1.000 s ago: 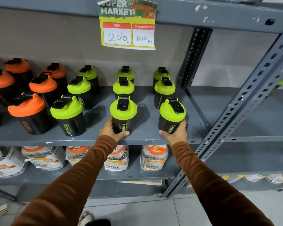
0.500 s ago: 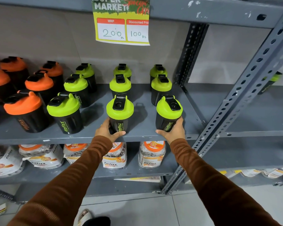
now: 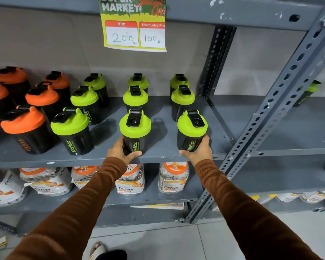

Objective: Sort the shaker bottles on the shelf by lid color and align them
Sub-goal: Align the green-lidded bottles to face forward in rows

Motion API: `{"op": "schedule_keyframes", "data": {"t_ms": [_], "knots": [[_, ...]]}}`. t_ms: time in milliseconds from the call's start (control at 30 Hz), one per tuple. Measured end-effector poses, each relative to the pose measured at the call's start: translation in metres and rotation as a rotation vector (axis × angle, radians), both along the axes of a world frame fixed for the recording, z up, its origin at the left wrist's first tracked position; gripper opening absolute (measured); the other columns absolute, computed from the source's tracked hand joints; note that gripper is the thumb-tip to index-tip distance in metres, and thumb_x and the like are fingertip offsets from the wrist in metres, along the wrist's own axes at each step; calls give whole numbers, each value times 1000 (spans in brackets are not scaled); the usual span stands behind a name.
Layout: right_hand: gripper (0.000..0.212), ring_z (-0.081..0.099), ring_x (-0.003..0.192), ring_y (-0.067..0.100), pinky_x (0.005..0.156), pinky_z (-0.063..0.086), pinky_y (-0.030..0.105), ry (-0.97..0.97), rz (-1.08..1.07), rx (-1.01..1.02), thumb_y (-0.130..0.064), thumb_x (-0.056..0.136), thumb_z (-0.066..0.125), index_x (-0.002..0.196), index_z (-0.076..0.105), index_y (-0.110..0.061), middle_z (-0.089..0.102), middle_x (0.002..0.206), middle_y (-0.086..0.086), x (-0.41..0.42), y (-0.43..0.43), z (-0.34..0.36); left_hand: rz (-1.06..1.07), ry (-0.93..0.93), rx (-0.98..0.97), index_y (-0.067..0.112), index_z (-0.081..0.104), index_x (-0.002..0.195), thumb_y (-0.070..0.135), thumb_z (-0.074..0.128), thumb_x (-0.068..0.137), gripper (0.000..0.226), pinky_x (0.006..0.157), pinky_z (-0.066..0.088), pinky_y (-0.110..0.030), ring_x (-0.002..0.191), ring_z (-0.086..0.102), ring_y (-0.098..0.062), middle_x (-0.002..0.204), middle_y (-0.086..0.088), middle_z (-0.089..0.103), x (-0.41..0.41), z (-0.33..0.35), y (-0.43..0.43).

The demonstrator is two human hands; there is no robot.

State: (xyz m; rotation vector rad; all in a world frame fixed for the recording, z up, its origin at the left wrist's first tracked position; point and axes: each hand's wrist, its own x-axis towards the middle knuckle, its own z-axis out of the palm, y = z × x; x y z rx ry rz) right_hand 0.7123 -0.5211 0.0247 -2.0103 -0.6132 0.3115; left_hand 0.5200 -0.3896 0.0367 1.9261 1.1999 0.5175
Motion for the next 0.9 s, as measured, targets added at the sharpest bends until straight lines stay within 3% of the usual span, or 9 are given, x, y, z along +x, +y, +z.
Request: {"op": "schedule_keyframes", "data": {"t_ms": [900], "knots": [[86, 50, 120, 34, 103, 42, 45, -4, 1, -1, -12, 56, 86, 125, 35, -9, 53, 128, 16, 7, 6, -9, -29, -4, 37, 8, 40, 126, 24, 72, 73, 64, 99, 40, -43, 117, 50, -36, 132, -16, 52, 2, -11, 9]]}}
